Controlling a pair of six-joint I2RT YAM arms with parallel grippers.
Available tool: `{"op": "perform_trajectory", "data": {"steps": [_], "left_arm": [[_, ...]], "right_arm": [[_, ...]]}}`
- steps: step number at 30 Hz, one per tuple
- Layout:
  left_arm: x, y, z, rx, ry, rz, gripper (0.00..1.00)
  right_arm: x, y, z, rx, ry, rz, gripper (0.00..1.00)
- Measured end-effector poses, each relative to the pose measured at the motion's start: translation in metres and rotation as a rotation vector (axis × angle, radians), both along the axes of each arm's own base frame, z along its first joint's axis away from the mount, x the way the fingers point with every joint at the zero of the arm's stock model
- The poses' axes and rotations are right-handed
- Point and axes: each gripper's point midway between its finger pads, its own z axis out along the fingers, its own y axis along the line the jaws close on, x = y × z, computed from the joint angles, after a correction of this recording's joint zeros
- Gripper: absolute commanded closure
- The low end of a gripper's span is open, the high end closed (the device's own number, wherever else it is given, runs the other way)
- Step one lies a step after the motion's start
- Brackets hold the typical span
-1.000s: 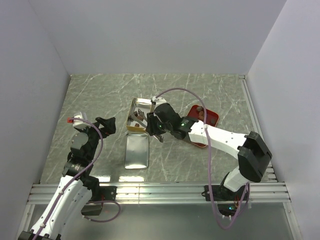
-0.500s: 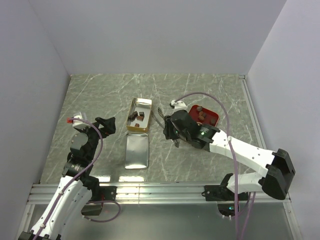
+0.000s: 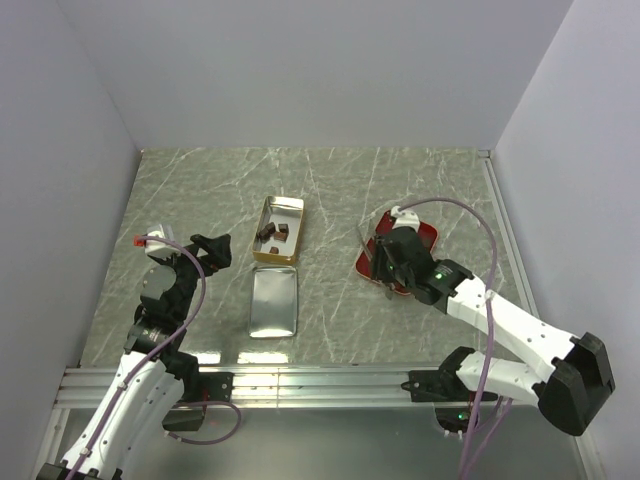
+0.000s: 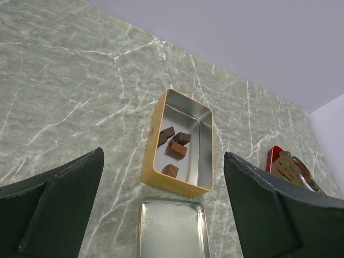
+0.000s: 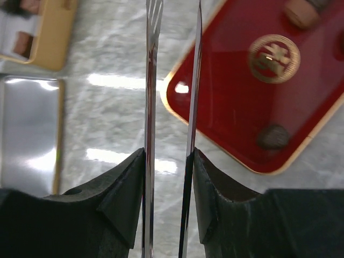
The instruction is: Pack the chocolate
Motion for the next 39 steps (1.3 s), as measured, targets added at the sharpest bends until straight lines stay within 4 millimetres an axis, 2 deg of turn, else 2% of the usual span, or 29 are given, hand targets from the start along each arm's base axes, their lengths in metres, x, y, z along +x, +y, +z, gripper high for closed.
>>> {"op": "perform_trajectory", "data": {"steps": [7,16,26,39], "left_arm": [[0.000,0.000,0.000,0.000,0.000,-0.002,0.01],[0.000,-0.001,-0.001,0.000,0.002,-0.008,0.00],[0.000,-0.001,-0.001,0.000,0.002,-0.008,0.01],[0.000,-0.001,-0.001,0.000,0.002,-0.008,0.01]], "right_arm": [[-0.001,-0.039,-0.015,-0.011,0.018,-0.104,0.54],[-0.007,-0.073,-0.025,-0.008,0.022,-0.198,0.53],[-0.003,-0.087,-0.027,0.006,0.031,-0.241,0.52],[0.000,-0.093,-0.046,-0.010,0.111,-0.238,0.51]]}}
